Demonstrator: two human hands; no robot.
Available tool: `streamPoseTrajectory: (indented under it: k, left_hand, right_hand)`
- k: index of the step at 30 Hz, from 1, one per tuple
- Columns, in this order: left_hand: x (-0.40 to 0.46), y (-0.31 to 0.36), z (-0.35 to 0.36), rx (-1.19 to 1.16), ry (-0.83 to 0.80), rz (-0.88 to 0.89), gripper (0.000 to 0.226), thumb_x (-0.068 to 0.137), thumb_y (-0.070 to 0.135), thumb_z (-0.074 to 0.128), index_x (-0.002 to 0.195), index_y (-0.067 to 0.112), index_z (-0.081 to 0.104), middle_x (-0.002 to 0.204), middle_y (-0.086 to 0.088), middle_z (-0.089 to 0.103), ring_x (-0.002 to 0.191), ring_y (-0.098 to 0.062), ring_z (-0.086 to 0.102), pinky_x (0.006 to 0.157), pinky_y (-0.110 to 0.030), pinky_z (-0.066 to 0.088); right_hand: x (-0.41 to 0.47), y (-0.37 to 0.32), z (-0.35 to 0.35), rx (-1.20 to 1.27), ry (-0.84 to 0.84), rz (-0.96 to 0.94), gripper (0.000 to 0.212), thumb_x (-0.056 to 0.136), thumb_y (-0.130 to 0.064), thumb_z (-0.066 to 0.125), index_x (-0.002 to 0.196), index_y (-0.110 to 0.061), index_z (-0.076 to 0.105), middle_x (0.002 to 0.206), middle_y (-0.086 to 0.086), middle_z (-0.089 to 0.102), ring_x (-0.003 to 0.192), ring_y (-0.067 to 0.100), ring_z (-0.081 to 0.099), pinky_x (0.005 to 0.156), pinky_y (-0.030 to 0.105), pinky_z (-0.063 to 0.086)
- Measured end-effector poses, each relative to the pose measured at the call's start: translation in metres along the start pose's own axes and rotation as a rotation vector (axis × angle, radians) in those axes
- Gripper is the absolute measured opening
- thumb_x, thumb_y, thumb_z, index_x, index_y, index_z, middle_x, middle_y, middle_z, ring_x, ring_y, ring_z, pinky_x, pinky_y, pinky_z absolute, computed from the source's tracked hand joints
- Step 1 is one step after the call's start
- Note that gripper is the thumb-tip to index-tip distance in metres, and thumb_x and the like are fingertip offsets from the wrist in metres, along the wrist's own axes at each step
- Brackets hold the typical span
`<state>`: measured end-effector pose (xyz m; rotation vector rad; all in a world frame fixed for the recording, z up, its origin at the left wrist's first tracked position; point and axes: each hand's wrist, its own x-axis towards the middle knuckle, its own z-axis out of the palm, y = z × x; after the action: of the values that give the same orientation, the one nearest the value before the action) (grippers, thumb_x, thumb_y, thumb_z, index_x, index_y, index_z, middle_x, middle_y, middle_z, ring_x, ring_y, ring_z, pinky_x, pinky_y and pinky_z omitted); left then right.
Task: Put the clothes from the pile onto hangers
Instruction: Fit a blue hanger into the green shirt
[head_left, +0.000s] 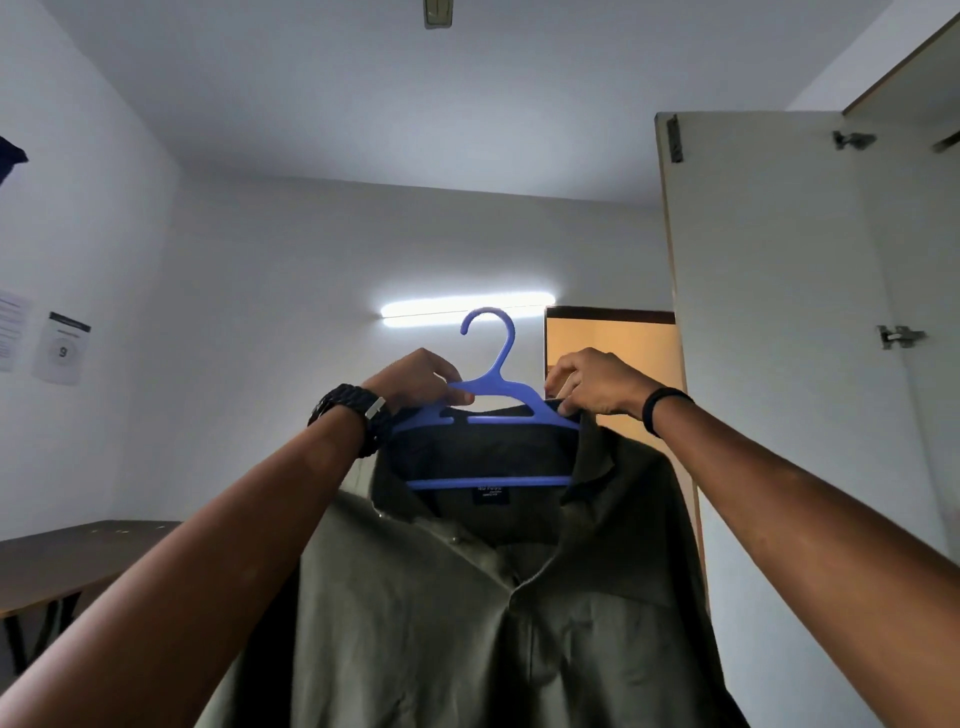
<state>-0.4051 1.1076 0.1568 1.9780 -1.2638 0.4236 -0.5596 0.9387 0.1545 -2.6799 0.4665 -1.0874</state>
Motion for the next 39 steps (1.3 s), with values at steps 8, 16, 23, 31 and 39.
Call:
streamPoseTrajectory:
  k: [8,16,23,31,39]
  left_hand:
    - [-0.001,0.014,0.008,0.005,-0.106,-0.015,0.013,0.086,0.026,0.067,0.079,0.015,0.069,0.082,-0.002,0.064,0.079,-0.019,0.058,0.076,-0.029,0.048]
    - [0.005,0.005,0.018,-0.127,0.238,0.004,0.004,0.08,0.019,0.073,0.083,0.017,0.072,0.089,-0.005,0.066,0.078,-0.016,0.056,0.059,-0.023,0.041]
    - [-0.002,0.008,0.026,-0.088,0.319,0.153,0.013,0.089,0.022,0.064,0.1,0.017,0.066,0.097,-0.009,0.066,0.086,-0.025,0.059,0.062,-0.025,0.039]
    - [-0.04,0.014,0.005,0.841,0.356,0.301,0.028,0.102,0.033,0.031,0.121,0.016,0.042,0.102,-0.012,0.063,0.089,-0.035,0.061,0.067,-0.032,0.035]
    - [-0.036,0.086,-0.092,0.71,0.329,0.227,0.022,0.099,0.035,0.04,0.113,0.026,0.055,0.106,-0.009,0.059,0.097,-0.031,0.058,0.074,-0.032,0.036]
  right_hand:
    - [-0.011,0.006,-0.004,0.243,0.28,0.088,0.018,0.077,0.004,0.059,0.094,0.003,0.065,0.1,0.016,0.064,0.092,0.027,0.059,0.078,0.04,0.054]
    - [-0.028,0.011,-0.022,0.69,-0.318,0.142,0.019,0.095,-0.01,0.054,0.113,-0.003,0.056,0.1,0.018,0.062,0.085,0.026,0.067,0.07,0.031,0.058]
    - [-0.021,0.034,0.0,-0.152,-0.191,0.012,0.05,0.087,-0.026,0.067,0.132,-0.019,0.046,0.131,0.007,0.053,0.117,0.026,0.052,0.092,0.035,0.042]
    - [-0.037,0.023,-0.015,0.031,-0.204,-0.077,0.028,0.087,-0.05,0.06,0.105,-0.029,0.06,0.115,0.004,0.065,0.102,0.023,0.062,0.096,0.042,0.049]
    - [-0.029,-0.027,-0.1,0.143,-0.038,-0.221,0.032,0.086,-0.044,0.063,0.106,-0.02,0.069,0.104,0.001,0.069,0.096,0.02,0.066,0.096,0.039,0.05]
